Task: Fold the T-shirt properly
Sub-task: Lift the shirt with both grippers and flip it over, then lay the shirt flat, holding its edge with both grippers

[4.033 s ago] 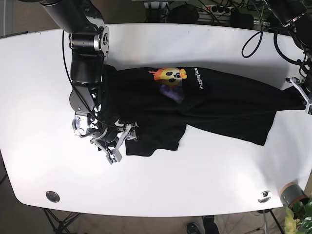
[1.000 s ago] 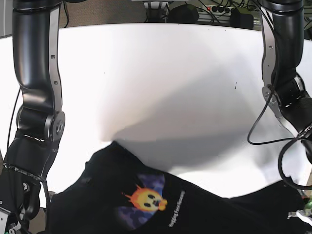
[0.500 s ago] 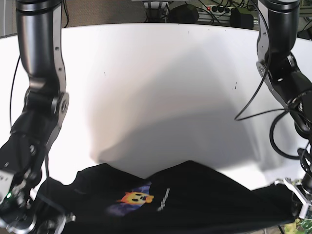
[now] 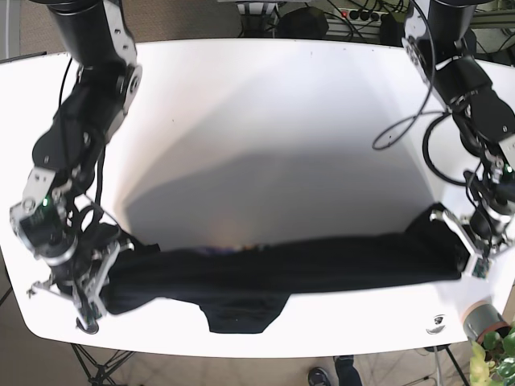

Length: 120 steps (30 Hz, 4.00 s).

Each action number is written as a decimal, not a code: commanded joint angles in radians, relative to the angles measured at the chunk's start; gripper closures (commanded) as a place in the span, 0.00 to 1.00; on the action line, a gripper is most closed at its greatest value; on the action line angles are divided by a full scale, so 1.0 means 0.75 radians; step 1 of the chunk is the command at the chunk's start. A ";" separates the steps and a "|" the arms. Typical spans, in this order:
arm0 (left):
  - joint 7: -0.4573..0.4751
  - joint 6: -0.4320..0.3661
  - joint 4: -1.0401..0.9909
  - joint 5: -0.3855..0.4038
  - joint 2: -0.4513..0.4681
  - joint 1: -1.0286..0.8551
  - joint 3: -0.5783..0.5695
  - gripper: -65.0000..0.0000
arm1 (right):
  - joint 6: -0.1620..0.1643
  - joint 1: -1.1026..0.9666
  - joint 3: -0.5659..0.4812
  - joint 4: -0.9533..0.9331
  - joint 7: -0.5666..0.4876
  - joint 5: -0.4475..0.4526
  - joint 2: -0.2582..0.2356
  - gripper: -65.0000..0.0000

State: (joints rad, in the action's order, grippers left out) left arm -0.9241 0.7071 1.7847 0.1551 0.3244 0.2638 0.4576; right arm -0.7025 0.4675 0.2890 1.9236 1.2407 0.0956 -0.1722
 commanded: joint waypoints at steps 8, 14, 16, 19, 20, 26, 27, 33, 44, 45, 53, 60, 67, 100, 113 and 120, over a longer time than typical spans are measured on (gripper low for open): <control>0.028 -0.012 0.035 -0.003 0.023 -0.252 0.078 1.00 | 0.006 -0.303 0.213 0.106 -0.023 0.170 0.020 0.97; 0.028 -0.012 0.111 -0.003 0.025 -0.459 0.076 1.00 | 0.006 -0.459 0.252 0.126 -0.023 0.201 0.051 0.97; 0.028 -0.012 0.117 -0.005 0.027 -0.520 0.080 1.00 | 0.006 -0.498 0.309 0.126 -0.023 0.215 0.090 0.97; 0.028 -0.012 0.109 -0.013 0.033 -0.584 0.086 1.00 | 0.006 -0.547 0.346 0.126 -0.023 0.213 0.108 0.97; 0.028 -0.012 0.109 -0.018 0.035 -0.627 0.099 1.00 | 0.006 -0.569 0.346 0.126 -0.023 0.213 0.108 0.97; 0.028 -0.012 0.109 -0.018 0.055 -0.776 0.164 1.00 | 0.006 -0.675 0.354 0.126 -0.023 0.213 0.108 0.97; 0.028 -0.012 0.107 -0.018 0.064 -0.797 0.166 1.00 | 0.006 -0.692 0.354 0.126 -0.023 0.213 0.108 0.97; 0.053 -0.012 0.044 -0.015 0.094 -0.991 0.211 1.00 | 0.006 -0.804 0.399 0.126 -0.027 0.215 0.108 0.97; 0.126 -0.012 0.031 0.034 0.090 -0.966 0.293 1.00 | 0.006 -0.856 0.410 0.129 -0.027 0.403 0.120 0.97; 0.114 -0.012 0.031 0.044 0.090 -0.964 0.295 1.00 | 0.006 -0.856 0.410 0.129 -0.027 0.426 0.116 0.97; 0.096 -0.012 0.025 0.169 0.023 -0.979 0.459 1.00 | 0.006 -0.792 0.344 0.116 -0.027 0.481 0.163 0.96; 0.096 -0.012 0.023 0.165 0.016 -0.944 0.471 1.00 | 0.006 -0.831 0.221 0.120 -0.023 0.483 0.163 0.75; 0.098 -0.012 0.021 0.165 0.023 -0.944 0.471 1.00 | 0.006 -0.903 0.221 0.114 -0.029 0.481 0.163 0.15; 0.098 -0.012 0.021 0.163 0.025 -0.944 0.426 1.00 | 0.006 -1.185 0.221 0.053 -0.082 0.457 0.202 0.35; 0.098 -0.012 0.021 0.171 0.025 -0.942 0.432 1.00 | 0.006 -1.173 0.215 0.055 -0.082 0.479 0.204 0.97; 0.100 -0.012 0.031 0.216 0.016 -0.930 0.483 1.00 | 0.006 -1.130 0.221 0.057 -0.082 0.651 0.153 0.97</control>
State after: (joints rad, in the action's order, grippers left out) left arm -0.8677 0.7002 1.7885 0.2878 0.3195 -0.4393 0.7887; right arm -0.6968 -0.3973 0.4500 1.9450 1.1912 0.5541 -0.0288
